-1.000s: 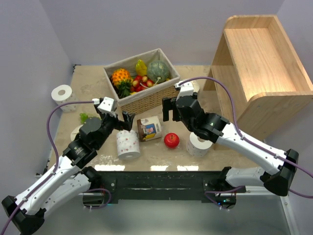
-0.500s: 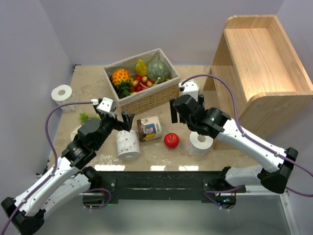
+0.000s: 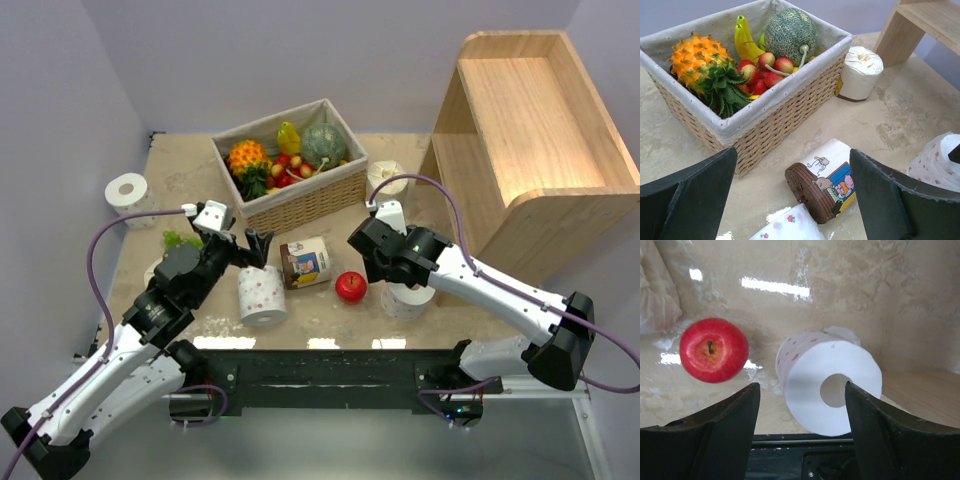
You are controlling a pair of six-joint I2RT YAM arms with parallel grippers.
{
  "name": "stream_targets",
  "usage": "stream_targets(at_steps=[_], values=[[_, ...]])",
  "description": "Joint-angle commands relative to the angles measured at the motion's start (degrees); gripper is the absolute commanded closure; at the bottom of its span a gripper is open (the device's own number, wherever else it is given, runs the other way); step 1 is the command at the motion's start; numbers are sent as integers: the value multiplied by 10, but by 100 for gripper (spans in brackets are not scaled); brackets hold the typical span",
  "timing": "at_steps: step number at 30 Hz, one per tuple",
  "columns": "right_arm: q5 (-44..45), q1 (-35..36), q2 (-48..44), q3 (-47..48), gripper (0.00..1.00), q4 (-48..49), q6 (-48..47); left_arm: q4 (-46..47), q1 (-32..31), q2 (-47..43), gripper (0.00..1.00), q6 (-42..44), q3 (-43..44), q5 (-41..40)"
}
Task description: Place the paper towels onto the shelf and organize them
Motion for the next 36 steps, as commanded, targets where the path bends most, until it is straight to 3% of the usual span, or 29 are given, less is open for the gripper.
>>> stream_targets(at_steps=[1,14,28,36], values=[[-15,-1,-8,-18,28,-15,33,13,1,-5,0,2,6,1],[-26,-3,9,-60,30,18,48,16,2,-4,0,2,6,7],[-62,-53,15,-100,34,67,43,17,2,-15,0,2,4,-7],[-64,-60,20,-97,52,76,22,9,1,-21,1,1,6,-28]])
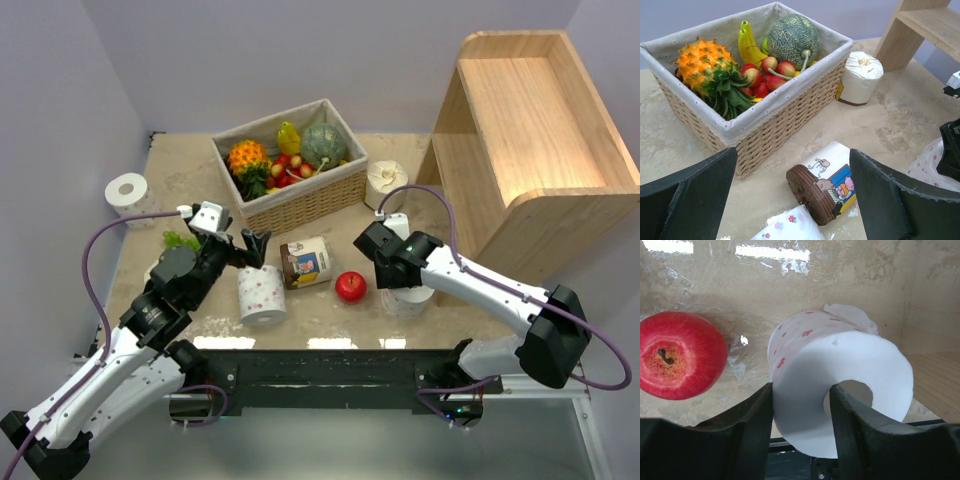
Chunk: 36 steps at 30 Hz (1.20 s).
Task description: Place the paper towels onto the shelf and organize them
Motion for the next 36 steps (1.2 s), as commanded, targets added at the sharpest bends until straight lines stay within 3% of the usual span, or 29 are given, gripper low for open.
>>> stream_targets(at_steps=[1,9,20,25,29,36], values=[[-1,-1,2,7,55,19,-12,11,2,-10,1,1,5,-22],[5,0,-9,98,65,-12,-102,13,2,-17,1,3,3,-26],[-30,3,32,433,67,-25,-297,10,1,-27,1,10,3,-24],[22,3,79,610,67,0,-392,11,1,-31,1,11,2,-20],[100,3,84,651,65,87,-530,7,2,-32,1,10,3,-18],[208,3,100,728,62,186,-685,11,1,-38,1,11,0,-18]])
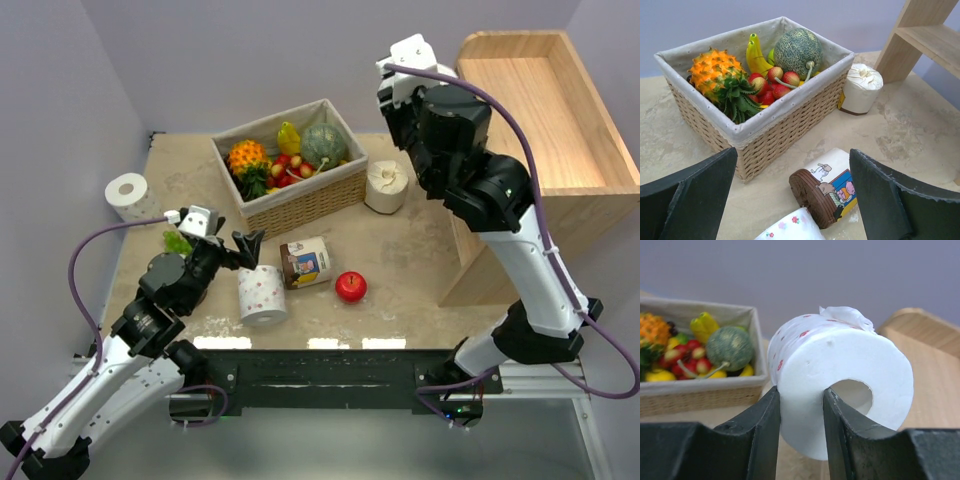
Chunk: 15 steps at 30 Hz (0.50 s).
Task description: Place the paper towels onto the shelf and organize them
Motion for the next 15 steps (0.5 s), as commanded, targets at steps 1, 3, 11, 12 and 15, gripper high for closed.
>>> stream_targets(at_steps=[1,3,11,12,15], values=[[108,0,-2,45,63,138,-158,20,2,-4,1,10,1,-2],[141,0,-4,43,63,162,-204,19,1,-2,1,11,1,0],[203,-25,-36,-2,59,248,-301,16,1,-8,1,9,0,1],[201,-29,-34,5,58,236,-296,17,1,-9,1,10,0,1],[188,-63,-28,7,58,189,-273,19,2,-8,1,10,-1,4]])
